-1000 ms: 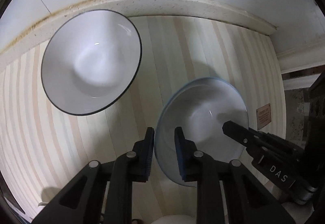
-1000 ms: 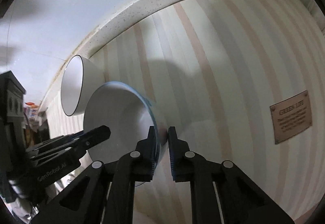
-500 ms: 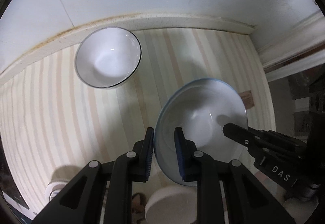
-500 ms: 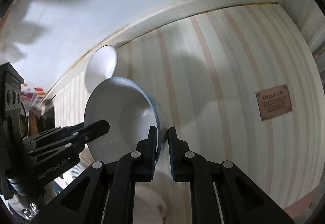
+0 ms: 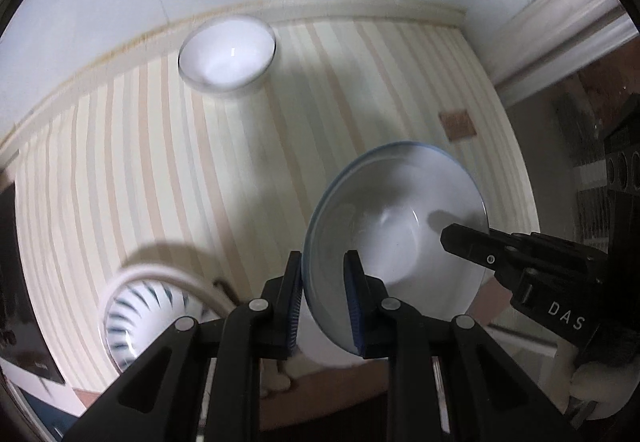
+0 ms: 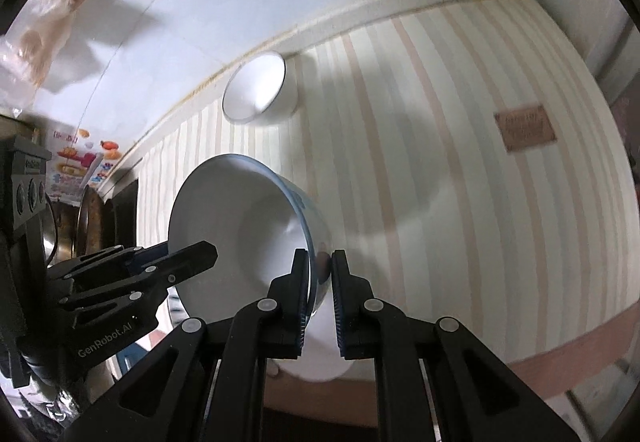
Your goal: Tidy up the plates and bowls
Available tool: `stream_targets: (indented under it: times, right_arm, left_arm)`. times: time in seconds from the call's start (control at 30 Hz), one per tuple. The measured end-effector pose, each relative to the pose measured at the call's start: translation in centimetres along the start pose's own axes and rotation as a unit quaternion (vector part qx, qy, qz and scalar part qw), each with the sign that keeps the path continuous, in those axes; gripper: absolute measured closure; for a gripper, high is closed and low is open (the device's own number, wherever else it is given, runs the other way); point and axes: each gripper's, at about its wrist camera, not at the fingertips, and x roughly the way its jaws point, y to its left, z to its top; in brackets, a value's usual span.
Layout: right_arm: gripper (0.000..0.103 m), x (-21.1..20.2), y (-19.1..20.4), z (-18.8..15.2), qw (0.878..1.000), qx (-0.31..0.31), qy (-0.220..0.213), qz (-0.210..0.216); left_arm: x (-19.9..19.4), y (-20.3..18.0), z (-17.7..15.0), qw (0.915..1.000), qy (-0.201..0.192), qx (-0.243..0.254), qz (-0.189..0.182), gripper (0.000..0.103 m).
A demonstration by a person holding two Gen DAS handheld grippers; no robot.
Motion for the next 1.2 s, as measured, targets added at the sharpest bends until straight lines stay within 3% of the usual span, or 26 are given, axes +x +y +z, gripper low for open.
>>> stream_targets:
  times: [0.27, 0.57, 0.77, 1.2]
  right_arm:
    - [0.09, 4.0, -1.1, -4.7, 0.998, 0.008, 0.059, -0.001]
    - [0.089, 6.7, -1.8, -7.0, 0.996, 0.005, 0.093, -0.014]
    - [0.089, 7.0, -2.1, -7.0, 0.995, 0.005, 0.098, -0.019]
    - [0.089, 7.5, -1.9, -6.4, 0.995, 0.014, 0.096, -0.021]
  left_arm:
    - [3.3, 0.9, -3.8, 0.9985, 0.054, -0.007, 0.005, 0.085]
    - [5.4, 0.1, -5.1, 0.9963, 0.074, 0.011, 0.041, 0.085]
    - [6.2, -0.7, -5.2, 0.9941, 0.075, 0.03, 0.073, 0.085]
    - [7.4, -1.4, -5.2, 0.9925, 0.079, 0.03, 0.089, 0.085]
